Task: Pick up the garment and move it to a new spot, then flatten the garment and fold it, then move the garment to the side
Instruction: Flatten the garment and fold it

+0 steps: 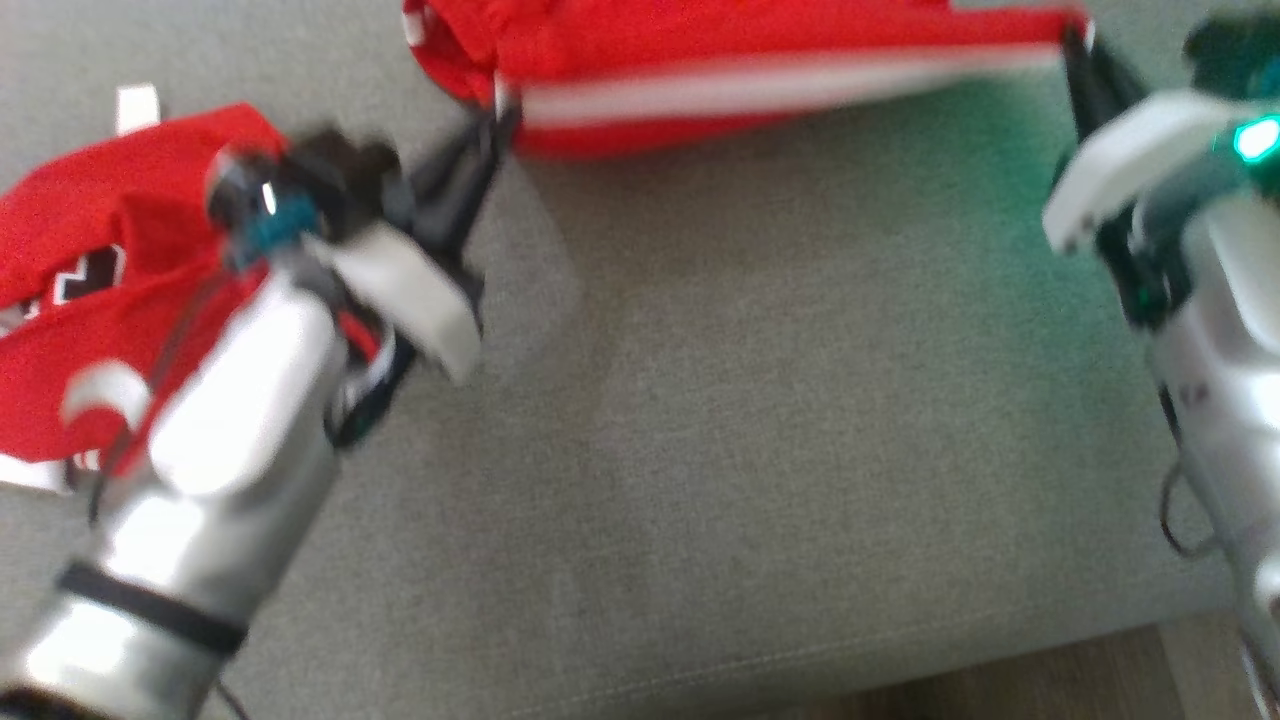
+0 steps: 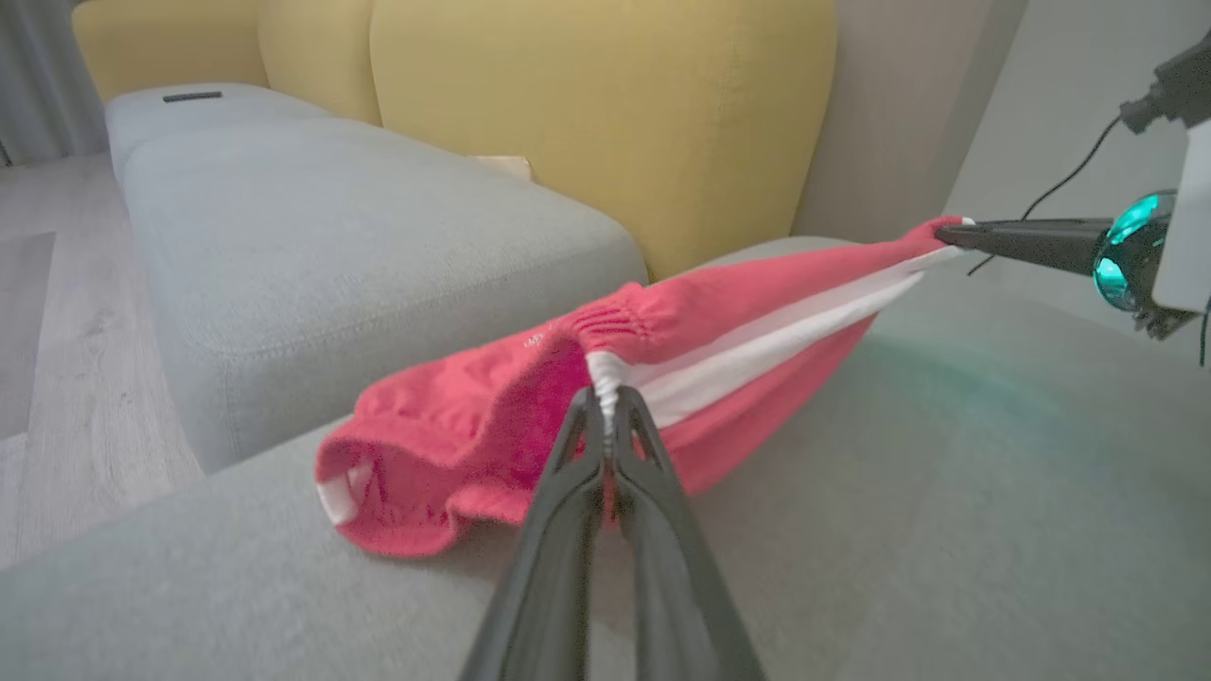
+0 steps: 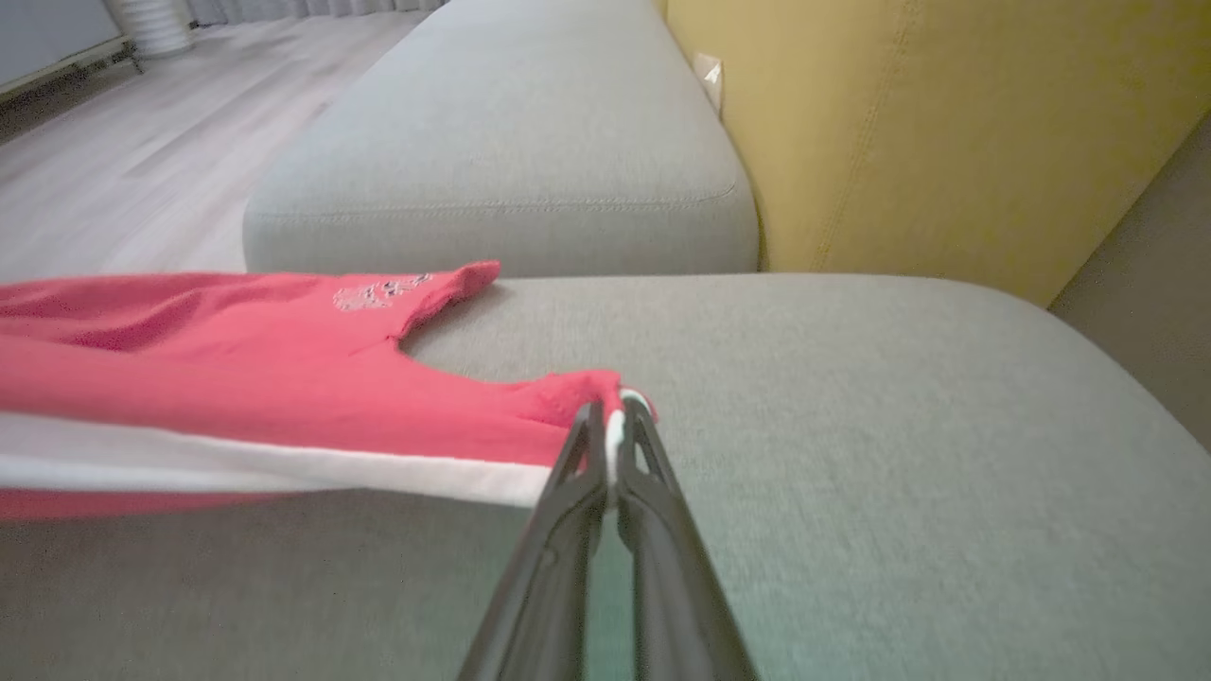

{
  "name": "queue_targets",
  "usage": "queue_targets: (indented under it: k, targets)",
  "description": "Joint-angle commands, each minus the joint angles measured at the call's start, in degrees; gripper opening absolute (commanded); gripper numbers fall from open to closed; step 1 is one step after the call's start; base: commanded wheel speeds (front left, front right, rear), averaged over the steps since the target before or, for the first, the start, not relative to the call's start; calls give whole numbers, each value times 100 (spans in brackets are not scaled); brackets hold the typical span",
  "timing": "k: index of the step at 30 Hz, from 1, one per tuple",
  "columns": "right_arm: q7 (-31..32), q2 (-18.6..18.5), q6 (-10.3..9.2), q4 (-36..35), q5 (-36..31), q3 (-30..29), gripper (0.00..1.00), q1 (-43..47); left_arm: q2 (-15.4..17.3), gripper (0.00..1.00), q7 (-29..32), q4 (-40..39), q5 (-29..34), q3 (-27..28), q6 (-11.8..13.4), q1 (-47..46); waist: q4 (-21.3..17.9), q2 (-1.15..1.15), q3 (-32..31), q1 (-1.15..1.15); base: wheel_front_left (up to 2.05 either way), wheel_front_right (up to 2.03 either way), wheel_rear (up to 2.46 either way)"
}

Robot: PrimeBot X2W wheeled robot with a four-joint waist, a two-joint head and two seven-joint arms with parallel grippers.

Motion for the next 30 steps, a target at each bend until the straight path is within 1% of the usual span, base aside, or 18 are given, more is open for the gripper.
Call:
queue_targets:
  k: [1, 5, 9, 15, 19, 24, 26, 30]
  targets:
    - [52, -120, -5, -232, 131, 132, 0, 132, 257, 0, -28, -215, 28, 172, 10, -42, 35, 0, -190, 1, 0, 0, 0]
    - [358, -521, -5, -572, 570, 560, 0, 708, 347, 0, -29, -408, 43, 4, 9, 603, 48, 0, -455, 1, 0, 0, 0]
    - [630, -905, -5, -926, 900, 881, 0, 1164, 374, 0, -29, -538, 86, -103, 9, 1048, 53, 0, -690, 1, 0, 0, 0]
    - [922, -1327, -5, -1363, 1177, 1106, 0, 1678, 298, 0, -29, -650, 194, -197, 9, 1492, 4, 0, -999, 1, 0, 0, 0]
    - [1117, -1573, -5, -1691, 1321, 1046, 0, 2105, 185, 0, -29, -747, 232, -242, 9, 1883, -107, 0, -1247, 1, 0, 0, 0]
    - [1282, -1752, -5, -1994, 1446, 775, 0, 2663, 38, 0, -29, -895, 254, -263, 9, 2369, -210, 0, -1508, 1, 0, 0, 0]
    - [1322, -1791, -5, -2067, 1457, 696, 0, 2795, 5, 0, -29, -941, 262, -280, 9, 2475, -222, 0, -1555, 1, 0, 0, 0]
    - [1471, -1976, -5, -2451, 1344, 405, 0, 3372, -99, 0, -29, -1149, 286, -413, 9, 2860, -266, 0, -1710, 1, 0, 0, 0]
